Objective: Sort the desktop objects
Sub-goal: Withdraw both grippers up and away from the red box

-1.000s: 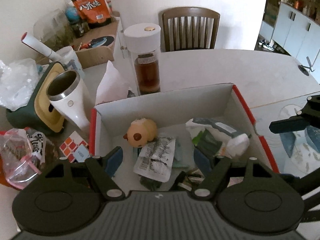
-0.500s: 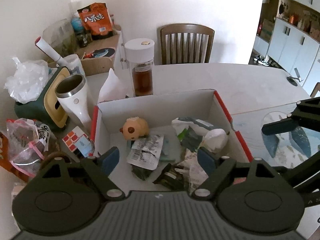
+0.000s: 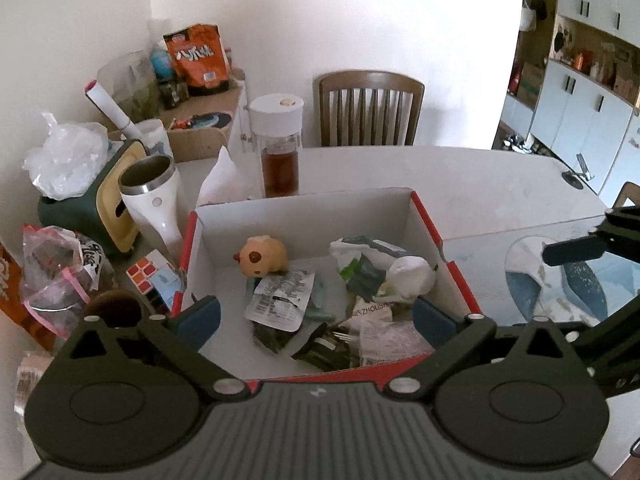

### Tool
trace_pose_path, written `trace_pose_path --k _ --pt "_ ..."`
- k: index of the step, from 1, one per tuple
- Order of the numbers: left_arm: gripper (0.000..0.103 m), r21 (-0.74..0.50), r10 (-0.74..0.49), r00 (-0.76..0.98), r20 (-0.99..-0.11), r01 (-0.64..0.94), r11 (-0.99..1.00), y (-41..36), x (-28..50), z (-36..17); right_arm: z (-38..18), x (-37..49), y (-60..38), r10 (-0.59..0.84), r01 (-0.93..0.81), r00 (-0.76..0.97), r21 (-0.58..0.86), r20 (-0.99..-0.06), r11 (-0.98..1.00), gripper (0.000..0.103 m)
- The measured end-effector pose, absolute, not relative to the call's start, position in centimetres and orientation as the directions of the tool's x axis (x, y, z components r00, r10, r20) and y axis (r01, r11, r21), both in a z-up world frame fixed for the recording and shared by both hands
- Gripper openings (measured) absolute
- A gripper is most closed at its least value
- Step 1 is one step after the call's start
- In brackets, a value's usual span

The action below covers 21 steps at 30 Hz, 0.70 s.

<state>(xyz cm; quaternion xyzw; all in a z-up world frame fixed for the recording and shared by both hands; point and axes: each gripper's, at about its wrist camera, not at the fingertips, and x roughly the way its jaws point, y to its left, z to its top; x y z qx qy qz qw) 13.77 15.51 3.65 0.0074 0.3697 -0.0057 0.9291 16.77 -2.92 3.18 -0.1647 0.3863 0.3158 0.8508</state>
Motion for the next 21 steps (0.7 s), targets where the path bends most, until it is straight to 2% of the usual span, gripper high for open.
trace_pose_path --k 10,21 --pt "0.103 -0.004 -0.002 0.770 -0.638 -0.001 1.000 14.6 10.9 3.1 3.5 15.1 -5.6 0.407 -0.604 0.555 -0.015 -0.726 0.797 0.080" --pt "0.103 -0.018 -0.005 0.771 -0.636 -0.008 1.000 13.6 8.5 3.2 4.0 13.1 -5.7 0.429 -0.608 0.571 -0.009 -0.700 0.794 0.080"
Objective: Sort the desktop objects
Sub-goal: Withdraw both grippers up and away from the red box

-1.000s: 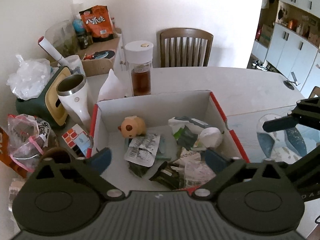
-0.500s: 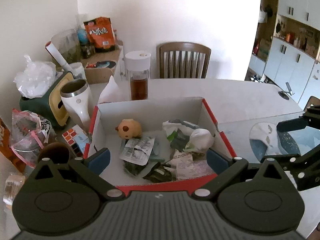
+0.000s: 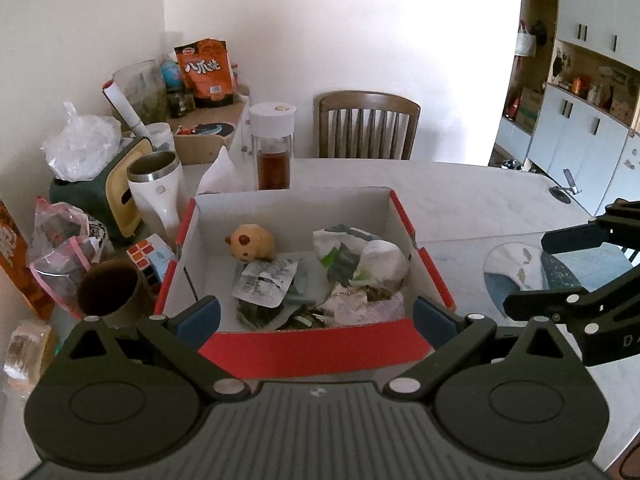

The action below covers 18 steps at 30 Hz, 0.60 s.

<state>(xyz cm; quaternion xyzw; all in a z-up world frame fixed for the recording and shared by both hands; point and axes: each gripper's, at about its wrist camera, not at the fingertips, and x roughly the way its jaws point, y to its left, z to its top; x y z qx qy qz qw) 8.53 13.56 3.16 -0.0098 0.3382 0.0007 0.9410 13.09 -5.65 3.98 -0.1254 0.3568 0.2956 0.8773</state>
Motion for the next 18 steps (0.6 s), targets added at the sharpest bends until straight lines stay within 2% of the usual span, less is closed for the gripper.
trace_pose_path --k 18 --pt "0.103 -0.048 -0.024 0.752 -0.659 -0.010 0.999 13.7 8.2 1.8 3.3 12.7 -4.9 0.437 -0.620 0.550 0.002 -0.712 0.785 0.080"
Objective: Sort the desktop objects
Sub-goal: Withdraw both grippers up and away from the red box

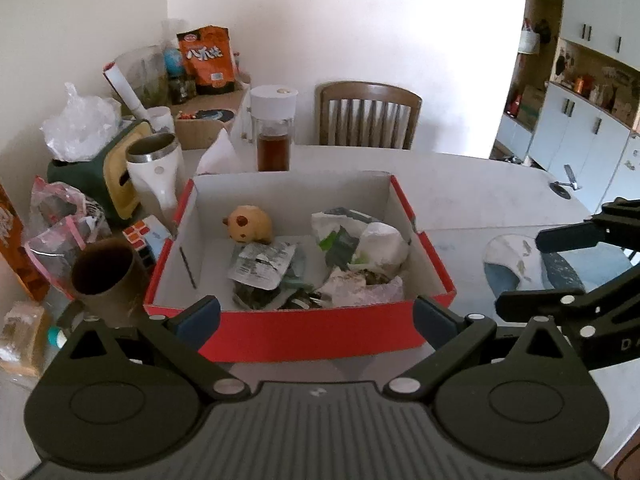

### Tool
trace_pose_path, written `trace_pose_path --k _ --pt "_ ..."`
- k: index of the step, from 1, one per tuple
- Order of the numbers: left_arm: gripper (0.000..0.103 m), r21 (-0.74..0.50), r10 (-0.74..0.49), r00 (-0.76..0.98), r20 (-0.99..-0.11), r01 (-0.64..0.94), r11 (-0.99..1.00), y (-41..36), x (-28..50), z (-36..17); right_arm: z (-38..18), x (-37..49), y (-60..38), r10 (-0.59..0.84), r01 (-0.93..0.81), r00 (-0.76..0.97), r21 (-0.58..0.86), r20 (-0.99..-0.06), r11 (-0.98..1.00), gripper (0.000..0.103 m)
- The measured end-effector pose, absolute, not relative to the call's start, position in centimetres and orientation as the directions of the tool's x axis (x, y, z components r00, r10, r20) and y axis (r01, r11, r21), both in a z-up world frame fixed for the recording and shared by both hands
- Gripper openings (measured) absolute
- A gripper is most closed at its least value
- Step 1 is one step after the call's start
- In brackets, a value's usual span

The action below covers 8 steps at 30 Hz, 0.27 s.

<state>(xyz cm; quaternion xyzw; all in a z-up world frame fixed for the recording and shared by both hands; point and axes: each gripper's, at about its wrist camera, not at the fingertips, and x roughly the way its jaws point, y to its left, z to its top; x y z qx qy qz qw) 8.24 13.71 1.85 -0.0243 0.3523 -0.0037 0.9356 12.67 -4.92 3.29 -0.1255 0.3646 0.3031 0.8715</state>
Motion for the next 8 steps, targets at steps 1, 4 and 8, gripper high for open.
trace_pose_path --k 1,4,8 --pt "0.103 -0.044 -0.022 0.750 -0.661 -0.009 0.999 13.61 8.27 1.76 3.25 12.67 -4.89 0.437 -0.620 0.550 0.003 -0.712 0.785 0.080" --pt "0.103 -0.039 -0.031 0.748 -0.663 0.006 0.999 13.22 8.31 1.60 3.18 12.66 -4.85 0.437 -0.621 0.547 0.003 -0.714 0.783 0.080" --pt "0.103 -0.034 -0.033 0.750 -0.661 0.014 0.999 12.79 8.26 1.51 3.11 12.66 -4.90 0.434 -0.618 0.547 0.005 -0.716 0.786 0.080"
